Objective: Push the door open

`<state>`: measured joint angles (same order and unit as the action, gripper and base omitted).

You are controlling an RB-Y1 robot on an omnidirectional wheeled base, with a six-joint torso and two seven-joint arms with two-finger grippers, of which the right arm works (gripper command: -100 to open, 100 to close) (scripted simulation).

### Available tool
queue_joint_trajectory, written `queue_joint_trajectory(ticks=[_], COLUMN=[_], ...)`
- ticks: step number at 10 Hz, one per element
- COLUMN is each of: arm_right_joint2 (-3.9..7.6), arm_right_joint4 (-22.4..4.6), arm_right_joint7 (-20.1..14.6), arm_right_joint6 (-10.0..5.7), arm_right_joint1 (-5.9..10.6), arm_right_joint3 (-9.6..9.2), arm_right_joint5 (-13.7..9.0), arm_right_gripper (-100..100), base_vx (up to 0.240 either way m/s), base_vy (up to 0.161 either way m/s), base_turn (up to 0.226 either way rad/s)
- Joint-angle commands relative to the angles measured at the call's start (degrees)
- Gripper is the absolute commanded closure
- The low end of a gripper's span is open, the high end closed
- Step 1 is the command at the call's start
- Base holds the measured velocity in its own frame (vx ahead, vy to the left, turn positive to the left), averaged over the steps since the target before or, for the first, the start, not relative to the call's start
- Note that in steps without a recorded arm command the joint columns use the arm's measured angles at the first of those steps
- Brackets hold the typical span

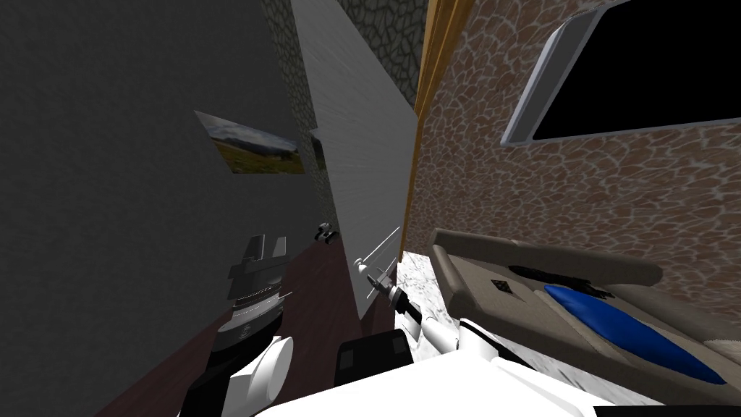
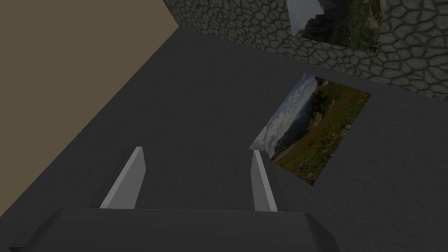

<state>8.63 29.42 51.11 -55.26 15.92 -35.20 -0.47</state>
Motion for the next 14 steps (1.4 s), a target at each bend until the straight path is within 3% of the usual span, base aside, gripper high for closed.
queue_joint_trajectory(ticks=[1, 4, 5, 7, 8, 12, 14], arm_right_joint2=[0.87, 3.56, 3.56, 5.15, 5.15, 7.52, 6.64], arm_right_joint4=[0.86, 0.66, 0.66, 0.54, 0.54, 0.36, -0.35], arm_right_joint7=[1.75, 6.85, 7.36, 10.68, 10.68, 15.64, 15.43], arm_right_joint6=[0.11, -1.51, -1.51, -2.46, -2.46, -3.89, -3.79], arm_right_joint1=[-0.38, -0.34, -0.34, -0.32, -0.32, -0.28, -0.05], arm_right_joint3=[-0.27, -1.28, -1.28, -1.89, -1.89, -2.78, -2.42], arm_right_joint5=[0.2, 0.96, 0.96, 1.41, 1.41, 2.08, 1.91], arm_right_gripper=[-100, -100, -100, -100, -100, -100, -100], base_vx=[-0.05, -0.065, -0.067, -0.065, -0.05, -0.053, 0.049], base_vy=[0.048, 0.051, 0.035, 0.034, 0.028, 0.031, 0.041], base_turn=[-0.022, -0.081, -0.036, -0.069, -0.033, -0.058, 0.014])
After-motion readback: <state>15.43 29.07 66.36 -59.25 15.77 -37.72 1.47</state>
